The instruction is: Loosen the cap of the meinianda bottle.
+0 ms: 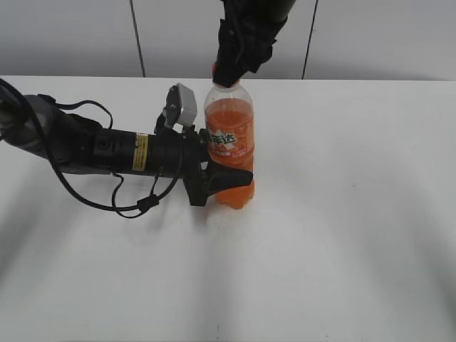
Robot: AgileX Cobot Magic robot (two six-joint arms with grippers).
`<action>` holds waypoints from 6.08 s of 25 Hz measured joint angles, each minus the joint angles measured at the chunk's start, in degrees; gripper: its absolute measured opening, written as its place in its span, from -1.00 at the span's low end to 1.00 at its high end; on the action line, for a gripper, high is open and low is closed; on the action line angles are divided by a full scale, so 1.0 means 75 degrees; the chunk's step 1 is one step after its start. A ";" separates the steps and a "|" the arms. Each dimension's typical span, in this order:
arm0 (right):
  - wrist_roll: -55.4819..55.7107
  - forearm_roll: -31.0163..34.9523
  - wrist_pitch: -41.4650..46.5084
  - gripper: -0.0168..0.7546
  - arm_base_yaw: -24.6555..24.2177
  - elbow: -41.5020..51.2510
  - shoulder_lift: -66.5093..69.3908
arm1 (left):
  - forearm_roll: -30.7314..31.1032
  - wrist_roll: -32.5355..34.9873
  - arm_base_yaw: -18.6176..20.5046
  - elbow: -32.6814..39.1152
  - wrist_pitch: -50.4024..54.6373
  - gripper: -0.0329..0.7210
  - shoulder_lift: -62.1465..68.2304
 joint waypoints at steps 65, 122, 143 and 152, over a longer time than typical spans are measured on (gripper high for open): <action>0.7908 -0.0028 0.0017 0.08 0.0000 0.0000 -0.0706 | 0.0091 -0.0015 -0.0023 -0.0018 0.0035 0.17 -0.0007; 1.0349 -0.0336 0.0001 0.08 0.0000 0.0169 -0.0172 | -0.0022 -0.0052 -0.0023 -0.0018 0.0035 0.17 -0.0007; 0.9650 -0.0350 0.0011 -0.23 -0.0007 0.0169 -0.0140 | -0.0043 -0.0071 -0.0023 -0.0010 0.0044 0.17 -0.0007; 0.6803 -0.0296 0.0004 -0.24 -0.0007 0.0169 -0.0140 | -0.0043 -0.0071 -0.0023 -0.0010 0.0023 0.17 -0.0007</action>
